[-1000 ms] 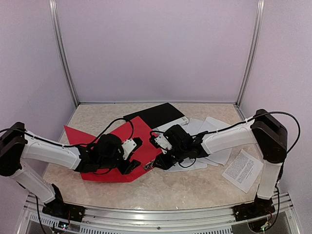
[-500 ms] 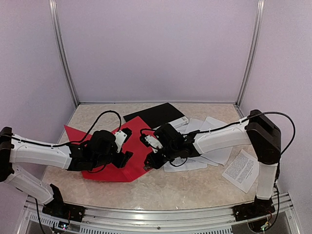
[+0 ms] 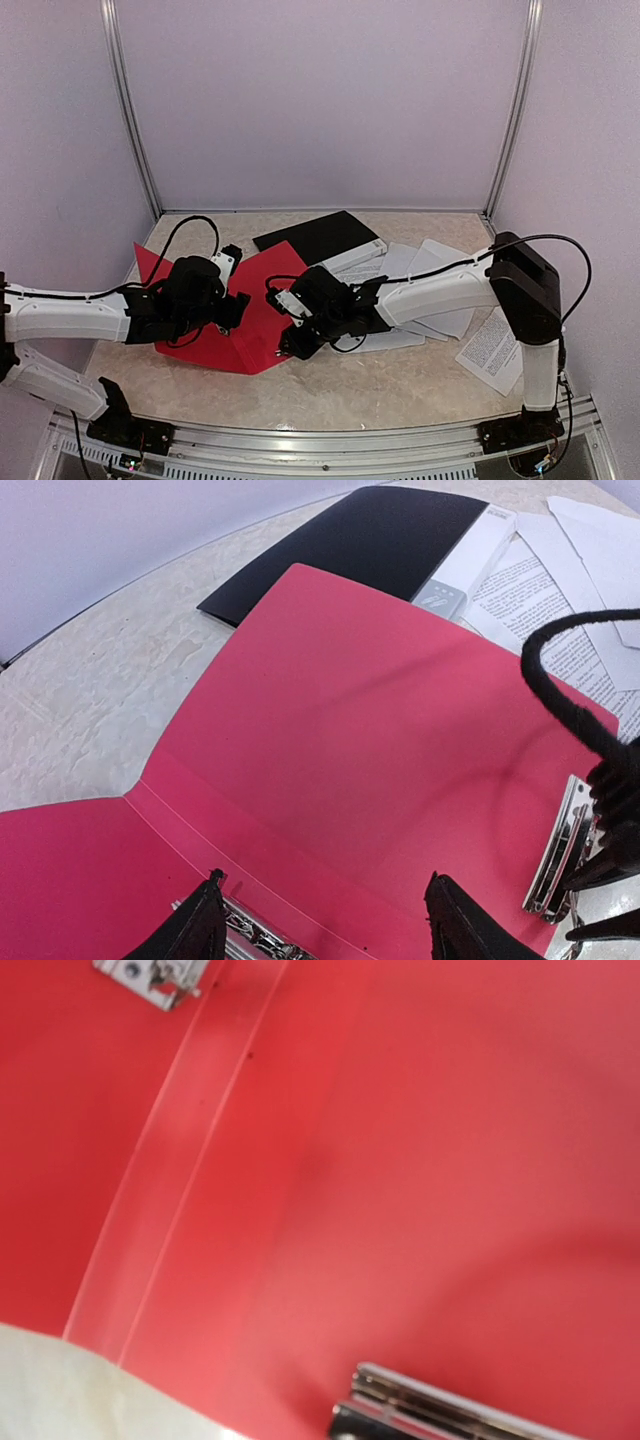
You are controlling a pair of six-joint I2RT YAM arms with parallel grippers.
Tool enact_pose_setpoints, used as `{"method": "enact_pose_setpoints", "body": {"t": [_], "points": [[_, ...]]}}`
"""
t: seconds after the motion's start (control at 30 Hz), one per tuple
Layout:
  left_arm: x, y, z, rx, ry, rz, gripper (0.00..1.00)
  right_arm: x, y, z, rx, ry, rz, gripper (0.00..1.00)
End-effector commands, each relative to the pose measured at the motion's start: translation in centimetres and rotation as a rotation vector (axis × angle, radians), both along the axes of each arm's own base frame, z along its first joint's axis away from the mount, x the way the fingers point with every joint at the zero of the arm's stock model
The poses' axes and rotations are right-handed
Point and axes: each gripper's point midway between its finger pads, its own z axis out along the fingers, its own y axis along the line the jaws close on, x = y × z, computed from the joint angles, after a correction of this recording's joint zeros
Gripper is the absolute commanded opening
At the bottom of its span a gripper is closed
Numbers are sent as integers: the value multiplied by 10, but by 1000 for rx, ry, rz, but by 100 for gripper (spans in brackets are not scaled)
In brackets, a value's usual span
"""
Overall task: Put the files into the folder
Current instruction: Open the spring clip on the folder.
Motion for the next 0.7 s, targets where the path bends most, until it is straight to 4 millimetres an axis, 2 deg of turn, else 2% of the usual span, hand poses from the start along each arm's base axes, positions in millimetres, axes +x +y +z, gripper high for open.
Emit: {"method": "enact_pose_setpoints", "body": {"t": [0.0, 0.23, 0.47, 0.57, 0.67], "points": [[4, 13, 9, -24, 3, 45, 65, -8, 0, -16, -100, -30, 2, 32], [8, 19, 10, -34, 10, 75, 66, -9, 11, -11, -179, -133, 11, 46], [11, 27, 16, -61, 6, 97, 65, -8, 9, -10, -258, -221, 9, 46], [12, 30, 18, -69, 1, 111, 66, -16, 12, -12, -257, -224, 41, 41], [13, 34, 19, -80, 0, 126, 66, -26, 18, -10, -244, -224, 79, 43]]}}
